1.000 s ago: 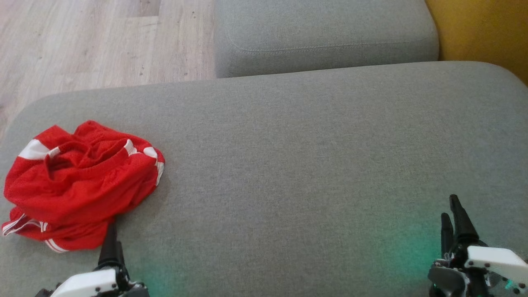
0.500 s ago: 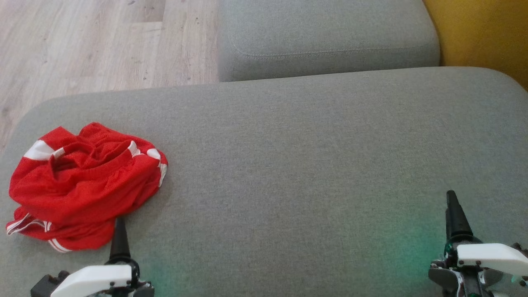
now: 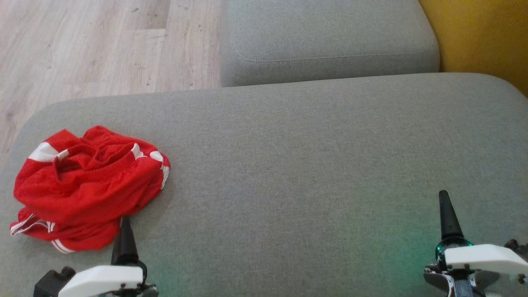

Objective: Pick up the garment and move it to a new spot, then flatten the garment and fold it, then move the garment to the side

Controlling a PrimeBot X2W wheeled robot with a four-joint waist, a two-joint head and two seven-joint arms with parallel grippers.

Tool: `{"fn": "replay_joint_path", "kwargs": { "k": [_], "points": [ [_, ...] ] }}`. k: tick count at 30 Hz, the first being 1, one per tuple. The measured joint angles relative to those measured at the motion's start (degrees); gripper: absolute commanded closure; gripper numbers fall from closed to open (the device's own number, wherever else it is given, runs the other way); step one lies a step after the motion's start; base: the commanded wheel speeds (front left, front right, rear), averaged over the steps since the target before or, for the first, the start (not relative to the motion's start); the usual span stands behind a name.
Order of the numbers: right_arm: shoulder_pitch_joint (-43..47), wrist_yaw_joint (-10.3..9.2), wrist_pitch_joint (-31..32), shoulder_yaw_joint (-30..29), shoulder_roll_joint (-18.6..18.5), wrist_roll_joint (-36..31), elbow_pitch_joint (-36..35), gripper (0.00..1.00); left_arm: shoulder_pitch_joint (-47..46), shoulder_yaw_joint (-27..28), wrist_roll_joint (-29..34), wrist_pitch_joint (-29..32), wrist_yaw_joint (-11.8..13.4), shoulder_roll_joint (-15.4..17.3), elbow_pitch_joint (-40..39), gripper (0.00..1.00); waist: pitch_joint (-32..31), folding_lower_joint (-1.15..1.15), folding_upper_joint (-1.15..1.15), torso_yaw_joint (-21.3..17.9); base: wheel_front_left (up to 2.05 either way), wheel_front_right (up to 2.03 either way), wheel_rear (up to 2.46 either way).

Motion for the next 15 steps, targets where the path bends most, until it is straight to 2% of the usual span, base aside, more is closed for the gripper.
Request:
{"fn": "replay_joint_path", "kwargs": {
  "k": [15],
  "points": [
    [1.08, 0.0, -2.2, 2.11, 0.0, -13.06, -1.19, 0.0, 1.14, -3.11, 12.45, -2.24, 2.0, 0.05, -1.1, 0.0, -1.07, 0.0, 0.0, 0.67, 0.0, 0.0, 0.0]
  ]
}}
